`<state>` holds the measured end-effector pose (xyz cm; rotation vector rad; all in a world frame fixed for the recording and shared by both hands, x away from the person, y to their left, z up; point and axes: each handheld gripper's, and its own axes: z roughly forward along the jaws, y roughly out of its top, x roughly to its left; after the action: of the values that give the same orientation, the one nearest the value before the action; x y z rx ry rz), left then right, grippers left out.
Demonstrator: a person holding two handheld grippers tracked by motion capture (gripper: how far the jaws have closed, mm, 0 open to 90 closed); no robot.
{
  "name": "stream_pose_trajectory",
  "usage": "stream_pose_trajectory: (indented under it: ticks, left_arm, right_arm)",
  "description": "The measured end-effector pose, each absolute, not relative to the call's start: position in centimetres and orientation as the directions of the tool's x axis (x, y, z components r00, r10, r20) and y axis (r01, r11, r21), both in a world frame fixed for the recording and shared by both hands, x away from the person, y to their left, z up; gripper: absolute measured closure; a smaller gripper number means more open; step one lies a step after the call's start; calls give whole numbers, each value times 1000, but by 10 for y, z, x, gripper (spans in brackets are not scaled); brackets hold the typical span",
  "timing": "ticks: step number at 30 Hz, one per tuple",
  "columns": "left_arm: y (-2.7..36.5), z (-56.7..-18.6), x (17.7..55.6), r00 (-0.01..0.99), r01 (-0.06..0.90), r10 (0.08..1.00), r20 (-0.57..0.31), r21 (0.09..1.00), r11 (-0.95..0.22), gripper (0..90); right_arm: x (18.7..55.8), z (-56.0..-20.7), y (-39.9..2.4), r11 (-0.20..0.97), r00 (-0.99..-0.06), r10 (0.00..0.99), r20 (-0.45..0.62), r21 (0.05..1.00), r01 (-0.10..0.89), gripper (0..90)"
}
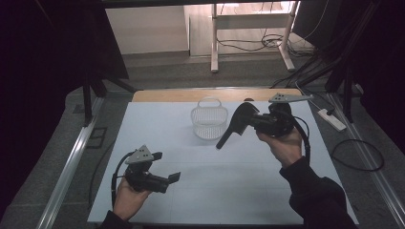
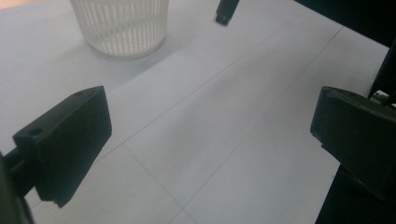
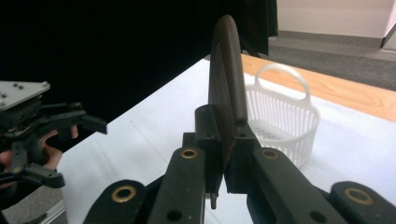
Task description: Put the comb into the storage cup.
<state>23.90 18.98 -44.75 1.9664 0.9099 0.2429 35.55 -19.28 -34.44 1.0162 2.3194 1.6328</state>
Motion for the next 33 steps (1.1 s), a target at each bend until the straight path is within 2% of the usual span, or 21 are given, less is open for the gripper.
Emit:
stream_pose_trajectory:
  ticks: [33]
  left_arm:
    - [238, -452, 188, 634, 509, 752, -180, 829, -231, 0]
  right_arm:
    - [414, -311, -186, 175, -752, 630, 193, 909, 379, 863]
